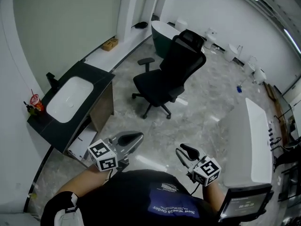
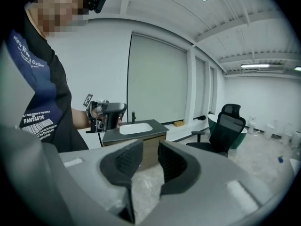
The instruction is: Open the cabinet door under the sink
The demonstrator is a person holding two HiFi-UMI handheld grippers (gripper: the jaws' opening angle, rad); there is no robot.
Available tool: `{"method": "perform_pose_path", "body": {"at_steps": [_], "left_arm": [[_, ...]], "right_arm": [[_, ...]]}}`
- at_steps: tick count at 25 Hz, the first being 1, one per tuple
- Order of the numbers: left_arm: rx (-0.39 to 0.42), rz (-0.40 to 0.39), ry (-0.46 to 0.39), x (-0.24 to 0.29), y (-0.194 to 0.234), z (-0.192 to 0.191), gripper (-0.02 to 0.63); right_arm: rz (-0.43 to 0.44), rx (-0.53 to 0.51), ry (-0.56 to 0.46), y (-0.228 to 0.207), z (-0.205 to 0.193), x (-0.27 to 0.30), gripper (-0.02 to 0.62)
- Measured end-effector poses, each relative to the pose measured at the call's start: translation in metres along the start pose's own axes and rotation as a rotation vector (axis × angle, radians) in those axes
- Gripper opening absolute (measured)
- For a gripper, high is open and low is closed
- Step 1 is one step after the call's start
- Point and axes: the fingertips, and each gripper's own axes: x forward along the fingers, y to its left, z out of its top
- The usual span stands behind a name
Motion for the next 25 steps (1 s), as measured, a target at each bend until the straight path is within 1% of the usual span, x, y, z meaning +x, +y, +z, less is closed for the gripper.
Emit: {"method": "perform_pose_path", "body": {"at_steps": [2,4,9,12,15,19,20,22,25], "left_arm": [[0.001,0.028,-0.008,0.002,0.029,0.014,0.000],[-0.001,0.072,-0.019,-0.004,0.058,0.025,0.000],[0.021,0.207,-0.053,-0.030,0.117,0.039,0.000],[0.030,0.326,-0.085,-0.049,0.147,0.049,0.000],[0.045,0.459,-0.117,-0.064,0.173,0.060,0.000],[0.102,0.647,-0.197,-0.081,0.219,0.083,0.000],[0.110,0.700,-0.223,-0.087,0.226,0.088,0.000],[0.114,0.798,-0.272,-0.096,0.226,0.089,0.000],[0.146,0.910,-0.300,-0.090,0.240,0.101,0.000]], "right_arm": [[-0.002,0.014,-0.017,-0.023,0.013,0.022,0.107],[0.018,0.021,-0.029,-0.037,0.025,0.049,0.107],[0.137,-0.020,-0.029,-0.057,0.048,0.117,0.107],[0.228,-0.016,-0.048,-0.073,0.063,0.164,0.107],[0.346,-0.034,-0.059,-0.087,0.077,0.217,0.107],[0.530,-0.108,-0.074,-0.106,0.107,0.299,0.107],[0.579,-0.126,-0.076,-0.105,0.114,0.318,0.106],[0.684,-0.155,-0.070,-0.098,0.122,0.342,0.104],[0.842,-0.206,-0.074,-0.098,0.148,0.388,0.097]]}}
